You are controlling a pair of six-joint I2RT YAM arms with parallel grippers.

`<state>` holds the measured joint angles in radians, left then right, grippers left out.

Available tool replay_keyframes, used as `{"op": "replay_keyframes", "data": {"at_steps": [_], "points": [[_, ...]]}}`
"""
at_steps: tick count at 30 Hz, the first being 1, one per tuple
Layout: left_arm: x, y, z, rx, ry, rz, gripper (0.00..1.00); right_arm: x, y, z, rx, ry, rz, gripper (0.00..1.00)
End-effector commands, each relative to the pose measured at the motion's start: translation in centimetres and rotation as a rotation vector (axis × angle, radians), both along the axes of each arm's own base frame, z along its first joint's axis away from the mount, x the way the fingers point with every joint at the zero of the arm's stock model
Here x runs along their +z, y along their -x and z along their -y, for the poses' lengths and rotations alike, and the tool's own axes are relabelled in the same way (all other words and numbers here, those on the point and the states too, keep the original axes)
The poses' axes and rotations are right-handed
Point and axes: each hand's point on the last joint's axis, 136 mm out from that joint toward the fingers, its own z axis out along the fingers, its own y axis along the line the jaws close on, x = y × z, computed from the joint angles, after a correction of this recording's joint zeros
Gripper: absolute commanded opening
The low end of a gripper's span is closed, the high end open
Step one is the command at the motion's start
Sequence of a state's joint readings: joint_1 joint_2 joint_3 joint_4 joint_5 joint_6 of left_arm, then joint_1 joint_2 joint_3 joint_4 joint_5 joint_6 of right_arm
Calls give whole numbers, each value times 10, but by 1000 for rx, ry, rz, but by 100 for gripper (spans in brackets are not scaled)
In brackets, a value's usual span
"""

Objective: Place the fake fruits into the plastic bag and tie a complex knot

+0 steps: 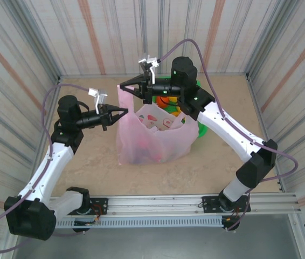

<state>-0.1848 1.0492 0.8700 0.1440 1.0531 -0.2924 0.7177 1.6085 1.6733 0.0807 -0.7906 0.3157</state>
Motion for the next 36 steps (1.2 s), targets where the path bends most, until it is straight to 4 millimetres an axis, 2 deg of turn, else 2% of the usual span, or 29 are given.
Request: {"op": "replay_keyframes", "data": {"at_steps": [1,4,5,6,7,12,15,19,22,24,28,29,33,36], "points": [[5,3,1,-10,1,41,0,9,2,0,27,-18,9,0],[8,2,1,-9,5,46,2,7,3,0,27,-9,12,0],[10,3,1,-13,6,51,8,7,2,0,21,-10,15,0],[12,3,1,-13,7,55,21,9,1,1,13,-12,22,0],[15,3,1,-18,9,65,29,11,1,2,7,-13,28,0],[49,2,3,-31,18,140,47,10,0,2,6,7,33,0],[69,0,5,-48,30,180,51,8,0,2,-1,11,32,0],[88,-1,12,-90,50,212,51,8,-1,0,-1,12,30,0],[89,3,20,-125,49,216,49,9,-3,1,-14,10,32,0],[87,5,23,-134,44,219,43,9,-3,1,-16,9,33,0],[76,3,23,-122,32,201,18,12,-4,3,-22,5,37,0],[74,2,23,-120,31,197,15,12,-6,4,-28,4,37,0],[60,1,24,-118,21,165,9,16,-11,7,-53,-3,34,0],[45,1,24,-122,13,133,9,20,-14,9,-60,-8,33,0]]}}
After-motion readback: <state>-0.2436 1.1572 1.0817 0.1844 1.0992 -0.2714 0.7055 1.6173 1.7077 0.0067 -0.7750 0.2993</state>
